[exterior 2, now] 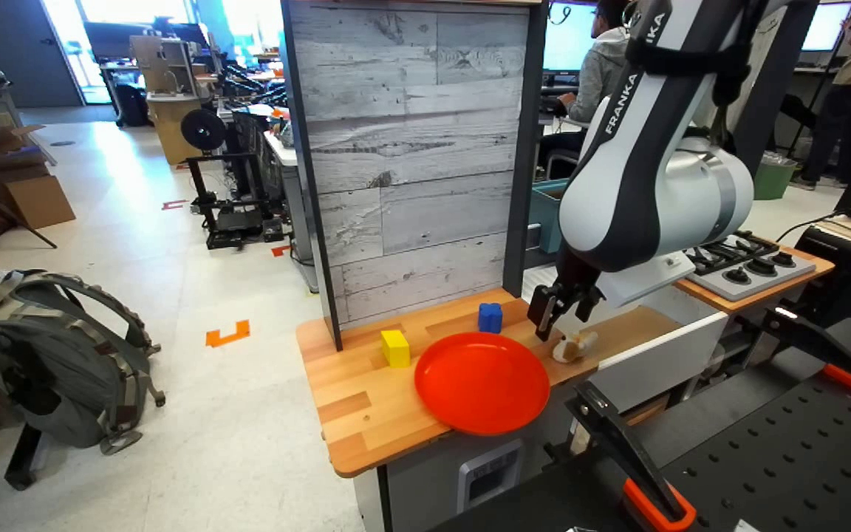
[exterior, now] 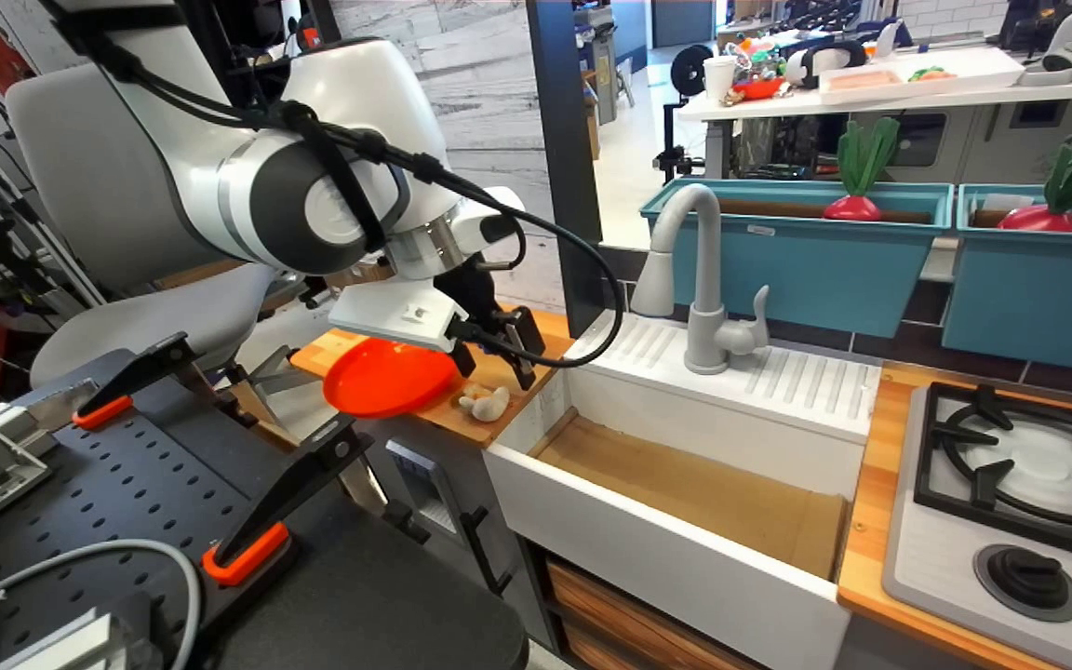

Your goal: Slide the tap to the center of the sink, remove the toy from the orange plate and put it on the base top

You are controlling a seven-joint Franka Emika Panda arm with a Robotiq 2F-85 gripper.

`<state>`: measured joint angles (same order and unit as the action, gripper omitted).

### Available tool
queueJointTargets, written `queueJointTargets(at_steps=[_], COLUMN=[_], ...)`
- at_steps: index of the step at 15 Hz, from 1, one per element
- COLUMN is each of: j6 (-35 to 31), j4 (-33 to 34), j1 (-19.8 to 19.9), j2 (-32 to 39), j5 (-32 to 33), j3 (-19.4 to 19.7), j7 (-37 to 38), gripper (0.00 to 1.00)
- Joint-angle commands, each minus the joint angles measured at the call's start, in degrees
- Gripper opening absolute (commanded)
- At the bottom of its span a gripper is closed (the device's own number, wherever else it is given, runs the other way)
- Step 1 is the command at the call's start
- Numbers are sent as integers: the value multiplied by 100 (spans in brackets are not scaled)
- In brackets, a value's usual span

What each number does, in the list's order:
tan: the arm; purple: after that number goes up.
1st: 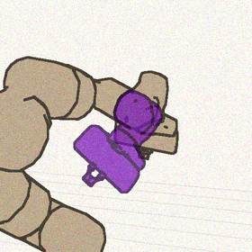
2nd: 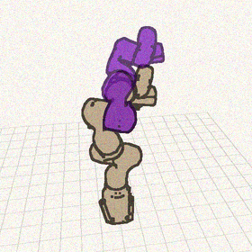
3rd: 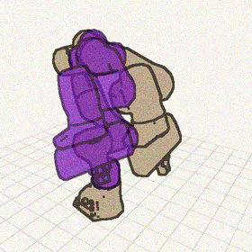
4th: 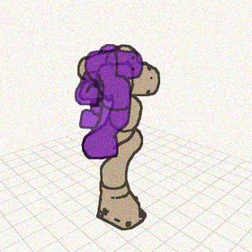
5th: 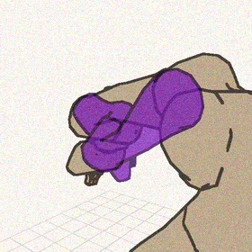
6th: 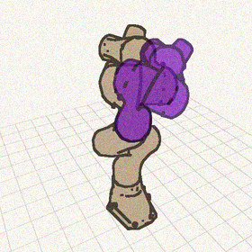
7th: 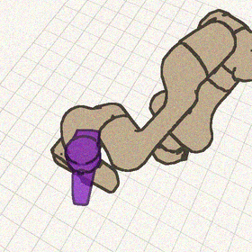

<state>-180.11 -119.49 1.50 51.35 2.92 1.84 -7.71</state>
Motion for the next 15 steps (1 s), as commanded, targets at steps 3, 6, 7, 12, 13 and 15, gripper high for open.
queueJointTargets(at_steps=[3,6,7,12,13,15], j6=[-108,-130,-148,-749,-558,-583], j4=[-46,-224,-323,-1388,-765,-1097], j1=[157,200,194,-40,-13,-58], j2=[-58,-269,-384,-1440,-865,-1220], j5=[171,159,157,178,99,104], j3=[-143,-228,-244,-244,-202,-229], j7=[-74,-70,-64,-5,69,68], gripper=[100,100,100,100,100,100])
